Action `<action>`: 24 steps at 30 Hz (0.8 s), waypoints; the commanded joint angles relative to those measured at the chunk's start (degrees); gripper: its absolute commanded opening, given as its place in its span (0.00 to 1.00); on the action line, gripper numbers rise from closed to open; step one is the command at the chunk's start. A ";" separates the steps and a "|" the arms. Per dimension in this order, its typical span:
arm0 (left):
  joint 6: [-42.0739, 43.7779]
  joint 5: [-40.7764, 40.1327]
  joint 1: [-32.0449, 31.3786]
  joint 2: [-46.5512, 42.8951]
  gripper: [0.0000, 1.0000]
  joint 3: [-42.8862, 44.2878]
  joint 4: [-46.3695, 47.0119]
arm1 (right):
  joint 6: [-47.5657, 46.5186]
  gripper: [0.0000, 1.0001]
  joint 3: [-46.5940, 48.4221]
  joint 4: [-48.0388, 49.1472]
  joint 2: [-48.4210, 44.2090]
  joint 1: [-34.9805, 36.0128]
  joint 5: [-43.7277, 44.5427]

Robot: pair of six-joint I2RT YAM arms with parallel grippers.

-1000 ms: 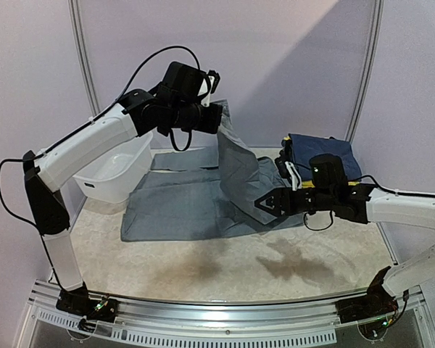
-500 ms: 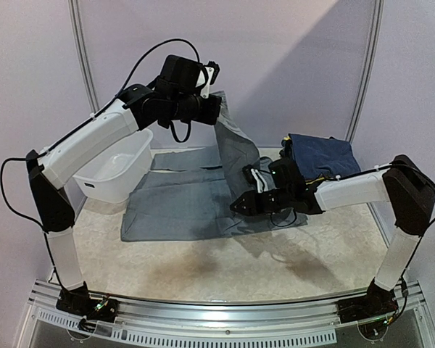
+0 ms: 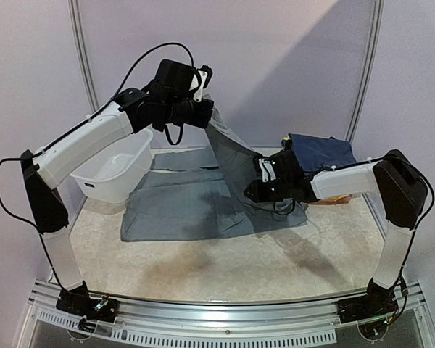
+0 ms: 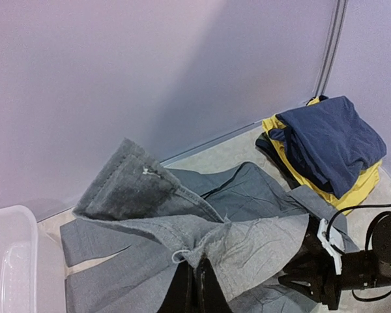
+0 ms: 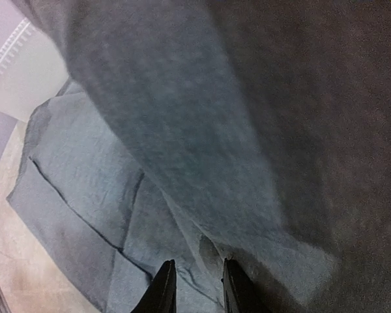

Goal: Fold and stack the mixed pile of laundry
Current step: Fold the flattened shirt at the center of the board.

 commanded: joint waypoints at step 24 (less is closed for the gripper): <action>-0.25 -1.03 3.14 -21.42 0.00 -38.52 12.11 | -6.44 0.27 7.15 -7.20 6.46 -2.27 16.11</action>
